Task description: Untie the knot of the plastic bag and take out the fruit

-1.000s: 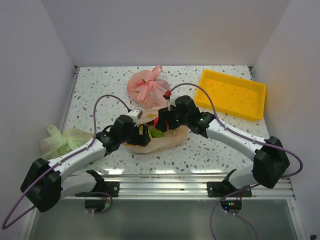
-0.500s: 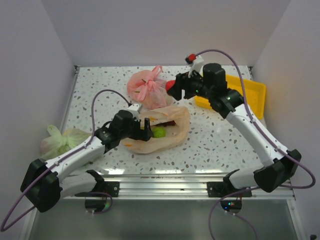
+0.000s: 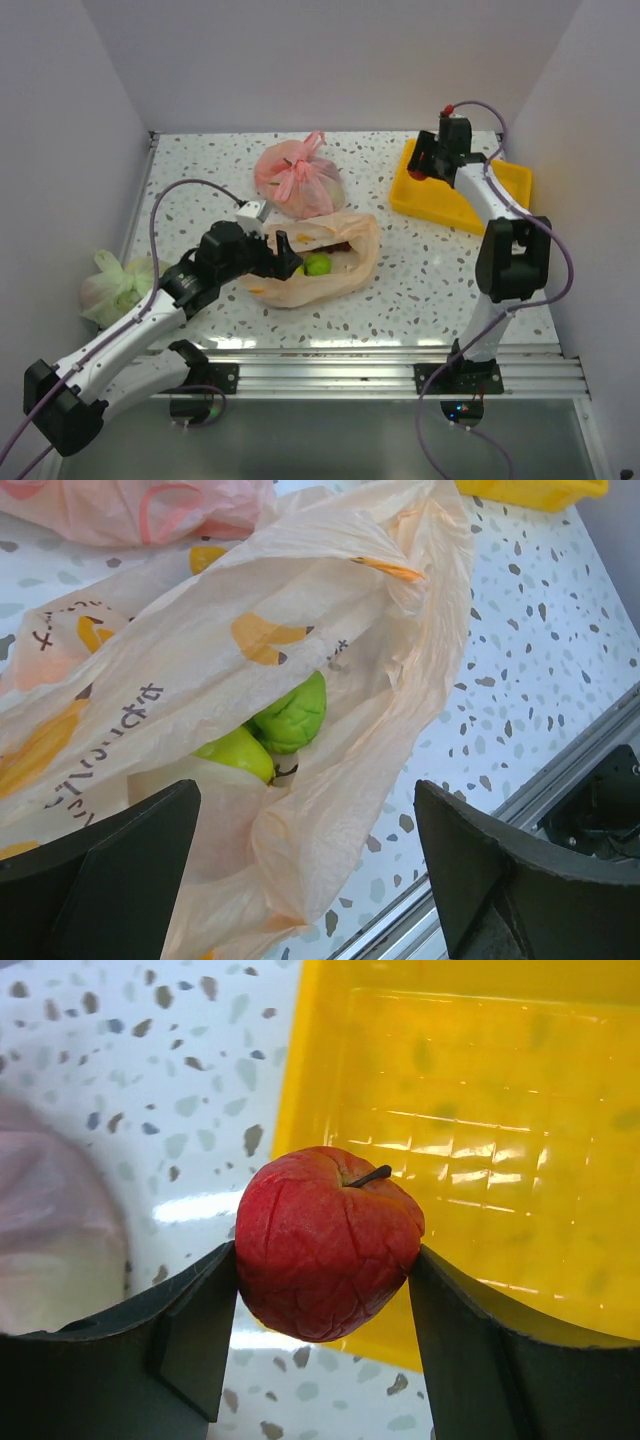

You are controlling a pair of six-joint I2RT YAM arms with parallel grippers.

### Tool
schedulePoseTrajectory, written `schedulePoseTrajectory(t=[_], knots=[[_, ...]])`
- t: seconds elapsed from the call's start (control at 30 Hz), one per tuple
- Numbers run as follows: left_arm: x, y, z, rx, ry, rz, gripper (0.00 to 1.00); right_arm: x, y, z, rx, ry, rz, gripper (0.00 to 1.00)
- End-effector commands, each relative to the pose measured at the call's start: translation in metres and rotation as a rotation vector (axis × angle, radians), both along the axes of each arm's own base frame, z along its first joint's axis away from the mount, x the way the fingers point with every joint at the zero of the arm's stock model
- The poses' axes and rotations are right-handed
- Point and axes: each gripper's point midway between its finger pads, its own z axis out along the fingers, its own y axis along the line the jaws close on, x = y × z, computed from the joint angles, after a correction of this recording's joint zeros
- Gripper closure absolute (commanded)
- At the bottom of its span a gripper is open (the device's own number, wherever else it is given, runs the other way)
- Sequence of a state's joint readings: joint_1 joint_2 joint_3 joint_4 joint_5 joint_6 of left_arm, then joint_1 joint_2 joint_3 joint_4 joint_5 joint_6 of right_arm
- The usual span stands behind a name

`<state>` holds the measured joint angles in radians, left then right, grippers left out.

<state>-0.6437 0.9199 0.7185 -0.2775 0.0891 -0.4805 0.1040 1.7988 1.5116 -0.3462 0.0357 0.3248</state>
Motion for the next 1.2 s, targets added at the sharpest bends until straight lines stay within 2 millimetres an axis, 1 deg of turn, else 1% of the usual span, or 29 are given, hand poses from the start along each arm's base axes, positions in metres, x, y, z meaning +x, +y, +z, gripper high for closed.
schedulePoseTrajectory(t=[0.0,0.03,0.07,0.1,0.17,0.2,0.23,0.3,0.4,0.43,0.5,0.53,0.6,0.63,0.67,0.7,0.73,0.8,0.83,0.87,0.9,0.93,0.97,1.0,1.03,1.07,1.1,1.13,1.17], knots=[[0.001,0.014,0.009,0.023,0.013,0.086,0.06,0.040,-0.017,-0.003,0.036,-0.046,-0.106,0.73],[0.006,0.023,0.006,0.050,0.011,0.135,0.05,0.044,-0.018,-0.014,0.056,-0.027,-0.109,0.71],[0.003,0.027,0.001,0.068,0.028,0.148,0.05,0.052,-0.024,-0.036,0.063,0.005,-0.124,0.69],[0.003,0.030,-0.001,0.075,0.033,0.164,0.05,0.055,-0.025,-0.044,0.071,0.016,-0.120,0.61],[0.004,0.039,-0.007,0.090,0.048,0.218,0.05,0.061,-0.022,-0.054,0.087,0.030,-0.100,0.52],[0.005,0.042,-0.008,0.092,0.050,0.241,0.04,0.063,-0.021,-0.062,0.089,0.043,-0.095,0.41],[0.007,0.047,-0.008,0.096,0.044,0.271,0.04,0.064,-0.021,-0.064,0.086,0.046,-0.093,0.35],[0.007,0.051,-0.010,0.088,0.049,0.304,0.03,0.064,-0.016,-0.063,0.102,0.044,-0.069,0.13],[0.009,0.058,-0.012,0.090,0.049,0.352,0.01,0.063,-0.015,-0.053,0.100,0.030,-0.054,0.01],[0.010,0.060,-0.013,0.092,0.047,0.366,0.01,0.060,-0.015,-0.045,0.097,0.023,-0.047,0.01],[0.011,0.060,-0.014,0.101,0.052,0.368,0.00,0.053,-0.010,-0.035,0.111,0.023,-0.031,0.01],[0.013,0.060,-0.013,0.106,0.052,0.373,0.00,0.048,-0.009,-0.016,0.122,-0.005,-0.019,0.01],[0.013,0.062,-0.016,0.124,0.063,0.385,0.00,0.031,-0.002,-0.010,0.128,-0.002,0.001,0.01],[0.015,0.064,-0.016,0.128,0.060,0.398,0.00,0.025,0.007,0.003,0.136,-0.034,0.026,0.02],[0.015,0.064,-0.017,0.134,0.064,0.401,0.00,0.009,0.013,0.020,0.143,-0.063,0.052,0.02],[0.016,0.064,-0.019,0.139,0.066,0.404,0.00,0.000,0.020,0.033,0.148,-0.091,0.079,0.01],[0.016,0.064,-0.020,0.144,0.065,0.402,0.00,-0.018,0.038,0.051,0.146,-0.127,0.137,0.02],[0.017,0.064,-0.023,0.150,0.067,0.400,0.00,-0.037,0.059,0.072,0.092,-0.186,0.229,0.01],[0.017,0.064,-0.023,0.152,0.064,0.396,0.00,-0.053,0.086,0.078,0.074,-0.200,0.307,0.01],[0.017,0.063,-0.024,0.155,0.066,0.393,0.00,-0.070,0.099,0.095,0.065,-0.237,0.360,0.02],[0.017,0.064,-0.025,0.159,0.067,0.392,0.00,-0.082,0.112,0.098,0.061,-0.242,0.415,0.02],[0.017,0.063,-0.026,0.164,0.066,0.386,0.00,-0.101,0.136,0.100,0.058,-0.236,0.494,0.03],[0.017,0.063,-0.027,0.168,0.067,0.385,0.00,-0.115,0.150,0.099,0.067,-0.228,0.551,0.03],[0.017,0.064,-0.028,0.172,0.068,0.384,0.00,-0.131,0.160,0.107,0.062,-0.246,0.606,0.04],[0.017,0.064,-0.030,0.174,0.067,0.383,0.00,-0.155,0.185,0.107,0.068,-0.240,0.695,0.05],[0.017,0.064,-0.031,0.177,0.067,0.381,0.00,-0.174,0.199,0.100,0.084,-0.225,0.770,0.06],[0.016,0.064,-0.034,0.179,0.073,0.379,0.00,-0.191,0.209,0.106,0.095,-0.246,0.823,0.06],[0.015,0.065,-0.037,0.184,0.075,0.379,0.00,-0.227,0.239,0.103,0.128,-0.245,0.935,0.07],[0.015,0.065,-0.037,0.185,0.075,0.377,0.00,-0.240,0.246,0.090,0.137,-0.213,0.969,0.07]])
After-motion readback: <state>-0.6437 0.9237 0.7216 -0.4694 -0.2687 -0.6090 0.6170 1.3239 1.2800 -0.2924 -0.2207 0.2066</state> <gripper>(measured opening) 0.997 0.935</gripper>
